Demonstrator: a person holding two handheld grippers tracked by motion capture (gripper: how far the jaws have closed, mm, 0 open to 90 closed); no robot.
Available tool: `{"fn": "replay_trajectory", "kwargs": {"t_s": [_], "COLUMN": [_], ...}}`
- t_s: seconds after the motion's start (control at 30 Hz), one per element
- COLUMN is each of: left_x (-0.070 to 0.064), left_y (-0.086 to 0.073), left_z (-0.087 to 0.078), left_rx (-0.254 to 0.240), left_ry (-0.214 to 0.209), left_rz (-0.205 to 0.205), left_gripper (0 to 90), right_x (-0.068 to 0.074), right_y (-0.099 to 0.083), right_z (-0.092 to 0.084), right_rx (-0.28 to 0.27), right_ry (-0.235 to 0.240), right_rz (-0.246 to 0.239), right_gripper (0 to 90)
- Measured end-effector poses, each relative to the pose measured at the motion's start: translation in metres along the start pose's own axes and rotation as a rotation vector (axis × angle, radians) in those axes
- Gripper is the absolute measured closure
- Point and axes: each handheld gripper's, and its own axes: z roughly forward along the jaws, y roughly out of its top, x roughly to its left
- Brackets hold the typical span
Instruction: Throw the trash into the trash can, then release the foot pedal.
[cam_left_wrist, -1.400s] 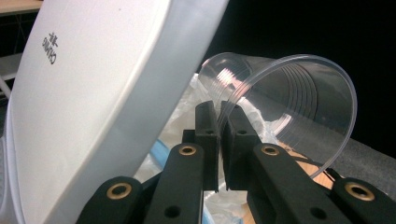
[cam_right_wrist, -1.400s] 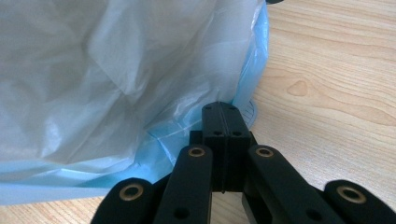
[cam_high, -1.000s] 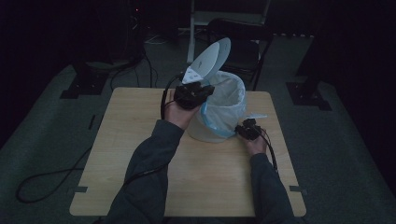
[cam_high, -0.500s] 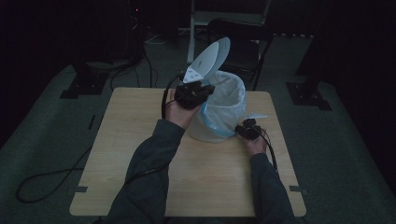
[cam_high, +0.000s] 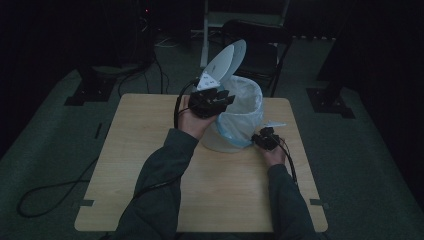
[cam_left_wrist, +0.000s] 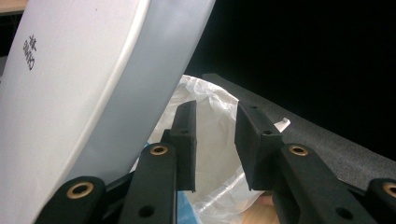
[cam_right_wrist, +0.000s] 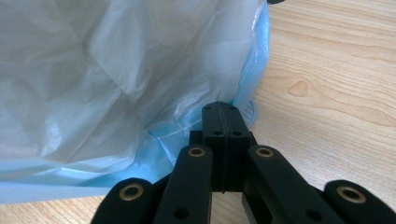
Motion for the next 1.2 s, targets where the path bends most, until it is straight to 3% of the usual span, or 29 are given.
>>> {"fn": "replay_trajectory", "kwargs": {"t_s": [0.33, 0.63, 0.87, 1.2], "left_x": [-0.006, -0.003, 0.003, 0.020], "left_y": [-0.012, -0.035, -0.058, -0.098], "left_z": [-0.017, -0.042, -0.055, -0.056], "left_rx": [-0.006, -0.011, 0.030, 0.108], "left_ry": [0.002, 0.027, 0.064, 0.114], "left_rz": [0.025, 0.017, 0.008, -0.042], "left_gripper": [66.6, 65.6, 63.4, 61.2], "right_x": [0.000, 0.000, 0.000, 0.000], "right_y": [0.000, 0.000, 0.000, 0.000], "right_z": [0.000, 0.000, 0.000, 0.000], "right_rx": [-0.001, -0.002, -0.003, -0.002], "right_ry": [0.000, 0.003, 0.002, -0.002], "right_rz": [0.001, 0.001, 0.001, -0.001], "right_gripper": [90.0, 90.0, 90.0, 90.0]}}
